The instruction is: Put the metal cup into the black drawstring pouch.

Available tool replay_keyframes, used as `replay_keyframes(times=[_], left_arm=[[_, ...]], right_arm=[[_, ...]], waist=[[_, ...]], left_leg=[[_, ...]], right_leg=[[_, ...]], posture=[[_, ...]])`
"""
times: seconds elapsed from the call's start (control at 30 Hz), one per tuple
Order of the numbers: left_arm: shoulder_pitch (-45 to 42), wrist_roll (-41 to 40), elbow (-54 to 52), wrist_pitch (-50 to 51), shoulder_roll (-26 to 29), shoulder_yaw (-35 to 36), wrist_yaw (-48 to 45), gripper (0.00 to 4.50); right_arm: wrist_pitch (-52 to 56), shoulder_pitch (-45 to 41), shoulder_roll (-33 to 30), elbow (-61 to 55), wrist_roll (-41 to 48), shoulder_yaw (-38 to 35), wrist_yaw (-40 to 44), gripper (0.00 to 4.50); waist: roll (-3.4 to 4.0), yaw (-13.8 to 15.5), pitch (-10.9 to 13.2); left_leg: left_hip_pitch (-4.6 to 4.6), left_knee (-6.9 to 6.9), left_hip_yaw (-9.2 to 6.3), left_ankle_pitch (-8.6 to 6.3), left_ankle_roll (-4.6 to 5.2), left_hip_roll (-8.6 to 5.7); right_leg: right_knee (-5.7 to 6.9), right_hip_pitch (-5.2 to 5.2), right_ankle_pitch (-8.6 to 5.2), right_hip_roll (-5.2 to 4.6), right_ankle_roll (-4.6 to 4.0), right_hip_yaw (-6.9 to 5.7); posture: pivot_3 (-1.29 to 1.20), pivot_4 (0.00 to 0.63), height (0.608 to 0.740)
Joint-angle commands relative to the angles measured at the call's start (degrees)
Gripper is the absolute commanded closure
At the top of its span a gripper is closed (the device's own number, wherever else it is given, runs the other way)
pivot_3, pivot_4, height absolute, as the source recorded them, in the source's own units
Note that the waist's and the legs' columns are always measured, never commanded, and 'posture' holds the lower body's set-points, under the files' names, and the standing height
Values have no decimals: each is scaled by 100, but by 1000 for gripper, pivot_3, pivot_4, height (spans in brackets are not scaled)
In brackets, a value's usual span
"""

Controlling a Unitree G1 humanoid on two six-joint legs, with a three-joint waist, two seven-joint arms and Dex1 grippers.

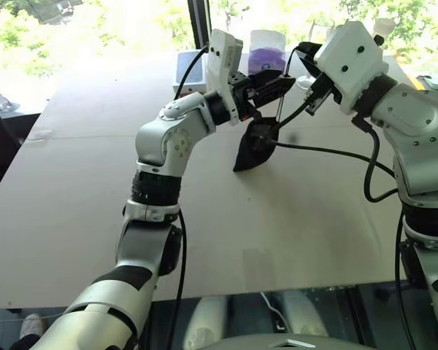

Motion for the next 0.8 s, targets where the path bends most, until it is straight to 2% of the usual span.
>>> replay_keyframes(times=[0.03, 0.13, 0.33, 0.47, 0.8], left_arm=[[-125, -85, -54, -77, -104, 57, -82, 3099], [-90, -80, -40, -53, -158, 38, -118, 4322], [-52, -41, 32, -33, -152, 56, -157, 4361], [184, 154, 45, -22, -1, -154, -295, 4361], [1054, 505, -85, 245, 539, -645, -582, 4361]], right_arm=[[14, -202, 28, -321, 40, -50, -5, 4500], [52, -178, 52, -373, 40, -25, 3, 4500], [128, -155, 72, -361, 21, -137, -106, 4500], [65, -311, -12, -3, -88, -463, -423, 4500], [-561, -334, -936, 1643, -304, -1440, -1304, 4500]], waist=[[0, 1, 0], [0, -1, 0], [0, -3, 0], [0, -8, 0], [1, 6, 0]], left_leg=[[0, 0, 0, 0, 0, 0], [0, 1, -1, 0, 0, 0], [0, 2, 0, 0, 0, 0], [0, 2, 0, 0, 0, 0], [0, 2, 3, 0, 0, -1]], right_leg=[[0, 0, 0, 0, 0, 0], [1, 0, 0, 0, 0, 0], [3, 0, 0, 0, 0, 0], [4, -1, 0, 0, 0, 0], [3, -2, 0, -1, 0, 3]], posture=[[0, 150, 740], [0, 150, 740], [0, 150, 740], [0, 150, 740], [0, 150, 740]])
